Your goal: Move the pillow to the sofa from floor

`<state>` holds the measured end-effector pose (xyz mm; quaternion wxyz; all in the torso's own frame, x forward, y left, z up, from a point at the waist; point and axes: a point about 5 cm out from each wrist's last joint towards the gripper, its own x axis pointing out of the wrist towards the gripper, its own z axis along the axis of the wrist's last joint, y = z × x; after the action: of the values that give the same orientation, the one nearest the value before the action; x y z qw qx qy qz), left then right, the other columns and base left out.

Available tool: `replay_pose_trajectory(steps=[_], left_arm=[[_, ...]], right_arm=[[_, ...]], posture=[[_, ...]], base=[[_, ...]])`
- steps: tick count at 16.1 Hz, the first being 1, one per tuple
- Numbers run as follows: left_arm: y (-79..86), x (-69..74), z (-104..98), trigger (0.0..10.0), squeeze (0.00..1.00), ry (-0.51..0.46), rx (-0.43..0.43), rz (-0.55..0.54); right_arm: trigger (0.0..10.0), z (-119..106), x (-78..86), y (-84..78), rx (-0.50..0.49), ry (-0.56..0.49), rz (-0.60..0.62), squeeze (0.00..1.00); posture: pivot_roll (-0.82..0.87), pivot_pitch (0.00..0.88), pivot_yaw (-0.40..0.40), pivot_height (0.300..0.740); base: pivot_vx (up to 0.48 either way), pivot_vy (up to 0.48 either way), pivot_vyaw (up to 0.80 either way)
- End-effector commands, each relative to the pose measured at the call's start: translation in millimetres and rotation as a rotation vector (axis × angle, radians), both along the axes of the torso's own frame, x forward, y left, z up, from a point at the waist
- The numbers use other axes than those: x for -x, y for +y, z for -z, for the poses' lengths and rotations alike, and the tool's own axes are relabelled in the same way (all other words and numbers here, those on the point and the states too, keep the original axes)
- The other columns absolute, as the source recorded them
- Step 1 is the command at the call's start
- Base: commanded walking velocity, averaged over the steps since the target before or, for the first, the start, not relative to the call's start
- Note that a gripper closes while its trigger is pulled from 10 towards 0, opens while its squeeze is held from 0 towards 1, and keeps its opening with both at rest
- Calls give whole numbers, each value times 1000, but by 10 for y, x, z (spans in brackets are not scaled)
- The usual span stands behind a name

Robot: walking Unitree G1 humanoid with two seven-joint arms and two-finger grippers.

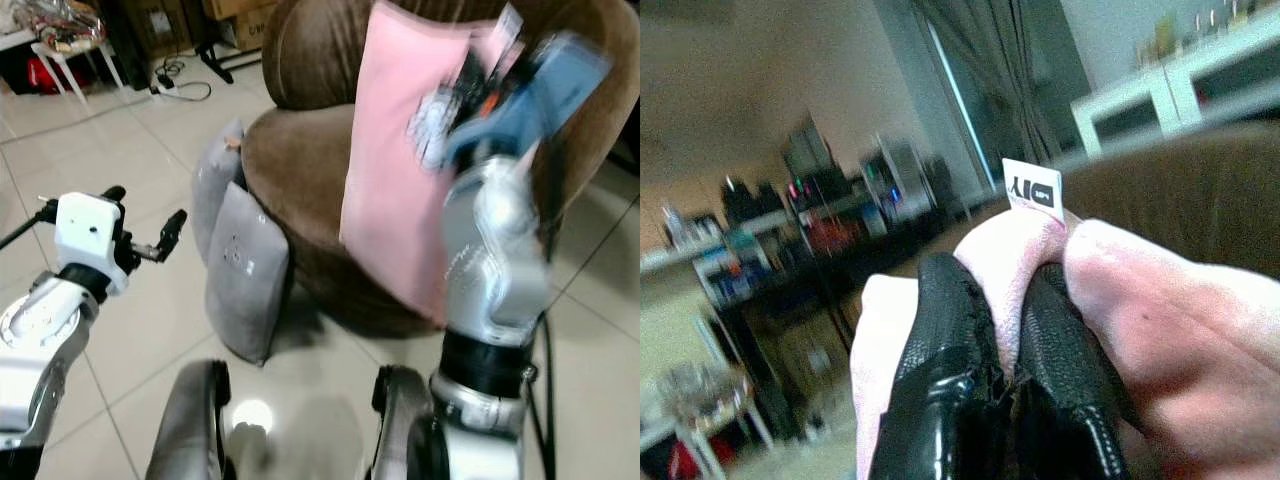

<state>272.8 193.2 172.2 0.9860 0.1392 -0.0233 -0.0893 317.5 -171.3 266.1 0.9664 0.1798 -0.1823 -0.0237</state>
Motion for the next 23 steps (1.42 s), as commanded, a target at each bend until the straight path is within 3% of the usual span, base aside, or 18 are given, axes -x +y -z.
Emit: replay_pose_trajectory(steps=[1,3,5,9,12,15,17,20,23], left_arm=[[23,13,2,10000,0,4,-15,2],[53,16,10,10000,0,8,-23,-5],[60,14,1,10000,0,10,-32,-4],[166,90,101,10000,0,30,-2,-70],[136,86,78,10000,0,19,-8,-89],[58,135,68,10000,0,11,-63,-50],[53,19,126,10000,0,18,-30,-37],[-24,-9,88,10000,0,-3,-7,-38],[-50,-135,64,10000,0,-9,-15,-14]], right_arm=[[10000,149,31,88,-6,20,-20,0],[10000,555,108,146,-53,140,-18,0],[10000,792,183,176,-41,217,-18,0],[10000,889,288,137,-33,240,-5,0],[10000,933,333,119,-30,261,0,0],[10000,925,385,-8,1,259,20,0],[10000,980,483,-54,10,264,78,0],[10000,1038,539,-54,1,277,84,0],[10000,1037,554,3,-5,265,79,0]], posture=[[-8,0,38,578],[-9,0,42,593],[-13,0,53,613],[-26,0,53,653],[-17,0,41,683],[-27,0,75,713],[-82,0,114,738],[-69,0,113,740],[-92,0,160,740]], base=[[0,0,0],[0,0,0],[0,0,0],[0,0,0],[0,0,0],[0,0,0],[0,0,0],[0,0,0],[0,0,0]])
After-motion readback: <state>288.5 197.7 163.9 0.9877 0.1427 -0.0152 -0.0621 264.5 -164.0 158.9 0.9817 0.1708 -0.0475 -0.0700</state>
